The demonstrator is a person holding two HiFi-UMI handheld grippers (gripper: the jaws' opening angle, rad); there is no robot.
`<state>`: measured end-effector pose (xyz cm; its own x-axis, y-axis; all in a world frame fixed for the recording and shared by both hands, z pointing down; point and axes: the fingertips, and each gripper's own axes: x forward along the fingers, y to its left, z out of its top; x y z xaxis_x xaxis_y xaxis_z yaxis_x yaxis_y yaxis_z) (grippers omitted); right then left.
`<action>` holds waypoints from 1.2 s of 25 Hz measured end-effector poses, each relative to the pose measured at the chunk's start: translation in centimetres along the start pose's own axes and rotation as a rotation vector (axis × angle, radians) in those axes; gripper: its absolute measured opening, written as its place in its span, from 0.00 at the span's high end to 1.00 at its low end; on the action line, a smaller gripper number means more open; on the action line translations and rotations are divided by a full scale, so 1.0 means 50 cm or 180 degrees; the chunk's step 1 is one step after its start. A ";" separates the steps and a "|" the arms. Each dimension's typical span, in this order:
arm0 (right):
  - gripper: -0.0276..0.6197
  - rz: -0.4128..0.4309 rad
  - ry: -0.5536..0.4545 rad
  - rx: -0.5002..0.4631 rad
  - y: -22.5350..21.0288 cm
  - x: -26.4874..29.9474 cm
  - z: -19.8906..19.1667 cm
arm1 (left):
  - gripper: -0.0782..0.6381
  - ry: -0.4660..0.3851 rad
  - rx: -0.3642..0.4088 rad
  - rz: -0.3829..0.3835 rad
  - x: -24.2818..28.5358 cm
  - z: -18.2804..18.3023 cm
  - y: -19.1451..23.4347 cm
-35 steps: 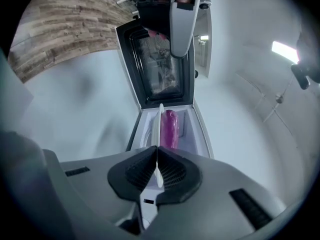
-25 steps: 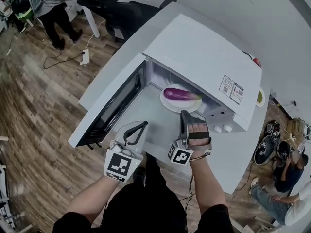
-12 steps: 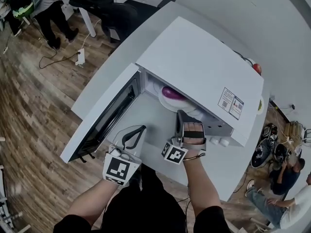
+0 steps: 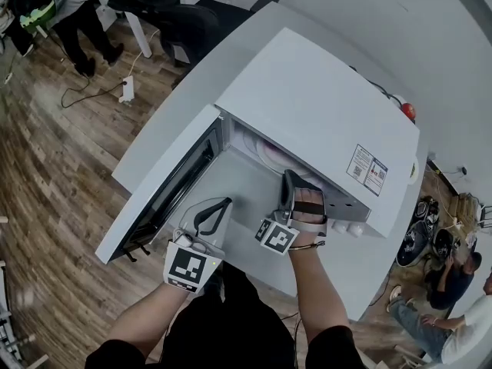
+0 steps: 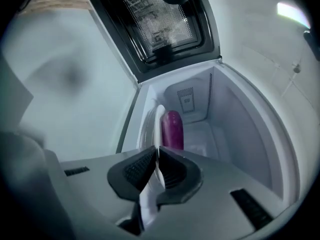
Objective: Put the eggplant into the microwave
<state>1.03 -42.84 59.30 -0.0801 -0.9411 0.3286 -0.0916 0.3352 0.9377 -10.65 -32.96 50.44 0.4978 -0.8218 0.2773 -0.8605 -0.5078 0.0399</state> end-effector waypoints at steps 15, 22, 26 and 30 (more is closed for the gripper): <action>0.82 0.0316 0.0101 0.0401 -0.013 -0.018 -0.009 | 0.88 0.0027 -0.0049 -0.0038 0.000 -0.001 -0.009; 0.82 0.0753 0.0103 0.0610 0.003 -0.025 -0.003 | 0.88 0.0020 -0.0048 -0.0041 -0.003 0.012 -0.008; 0.82 0.0915 0.0117 0.0606 0.019 -0.031 -0.007 | 0.88 0.0022 -0.0063 -0.0034 -0.004 0.015 -0.008; 0.82 0.0891 0.0100 0.0573 0.017 -0.032 -0.008 | 0.88 0.0027 -0.0085 -0.0036 -0.003 0.012 -0.010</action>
<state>1.46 -41.08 59.59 -0.0964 -0.8113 0.5766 -0.2444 0.5809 0.7764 -10.21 -32.74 49.80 0.5067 -0.8137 0.2848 -0.8575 -0.5099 0.0687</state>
